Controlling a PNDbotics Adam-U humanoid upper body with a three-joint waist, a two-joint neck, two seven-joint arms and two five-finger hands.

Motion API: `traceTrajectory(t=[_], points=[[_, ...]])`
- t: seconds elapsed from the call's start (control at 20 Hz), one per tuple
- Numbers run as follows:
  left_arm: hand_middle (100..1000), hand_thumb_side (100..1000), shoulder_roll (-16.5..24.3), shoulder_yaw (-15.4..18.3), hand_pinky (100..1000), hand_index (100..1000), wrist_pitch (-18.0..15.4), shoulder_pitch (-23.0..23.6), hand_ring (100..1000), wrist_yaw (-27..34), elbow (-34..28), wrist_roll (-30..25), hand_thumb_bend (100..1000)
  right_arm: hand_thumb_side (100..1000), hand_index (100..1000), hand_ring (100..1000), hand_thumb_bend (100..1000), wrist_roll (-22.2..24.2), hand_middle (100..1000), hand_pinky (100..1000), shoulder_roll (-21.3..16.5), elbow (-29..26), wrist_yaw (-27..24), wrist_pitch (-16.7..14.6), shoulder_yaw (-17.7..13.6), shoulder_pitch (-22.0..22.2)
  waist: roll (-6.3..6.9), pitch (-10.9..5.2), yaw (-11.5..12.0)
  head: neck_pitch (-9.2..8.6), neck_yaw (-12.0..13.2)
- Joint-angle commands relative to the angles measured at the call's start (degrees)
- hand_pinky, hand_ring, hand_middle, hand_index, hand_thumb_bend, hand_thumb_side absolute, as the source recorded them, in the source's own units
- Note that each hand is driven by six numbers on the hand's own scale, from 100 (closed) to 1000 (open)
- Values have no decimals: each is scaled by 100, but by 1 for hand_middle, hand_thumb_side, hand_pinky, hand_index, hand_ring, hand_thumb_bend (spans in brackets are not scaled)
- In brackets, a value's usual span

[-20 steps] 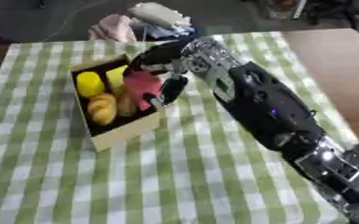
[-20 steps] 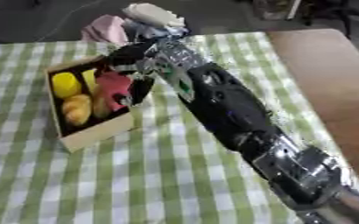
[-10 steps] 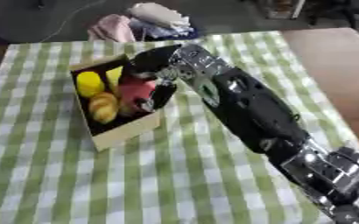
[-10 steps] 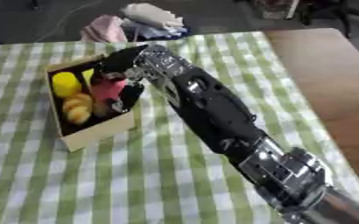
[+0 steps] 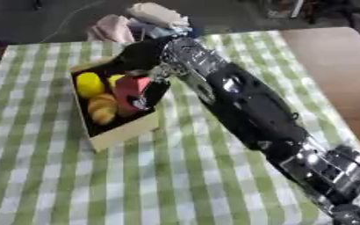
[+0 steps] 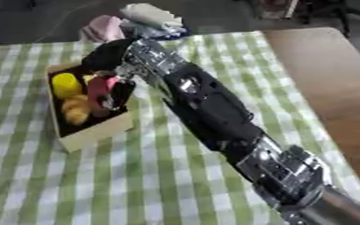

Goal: Pick up objects on the table and place them in the box.

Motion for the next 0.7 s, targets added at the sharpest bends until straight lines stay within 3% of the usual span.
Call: traceTrajectory(t=[0.05,0.25,0.4,0.7], points=[[700,714,56,70,739,843,-12,-42,555,44,-143,79,334,550,1000,979,100,108,972,1000,-48,-315,-113,-19,31,-169,93,-171,6,-42,-8],[701,717,56,122,753,843,9,-54,558,56,-161,164,340,516,1000,980,100,290,966,1000,-191,-604,-356,-27,58,-181,83,-168,-7,-46,24],[701,720,57,163,753,843,46,-38,558,33,-159,230,340,425,999,971,100,412,959,1000,-421,-912,-706,22,43,-166,71,-165,-32,-42,69],[701,734,42,179,752,844,69,-23,556,23,-122,235,334,312,989,944,100,383,928,995,-1145,-2021,-1552,333,-214,131,39,-162,-138,-35,218]])
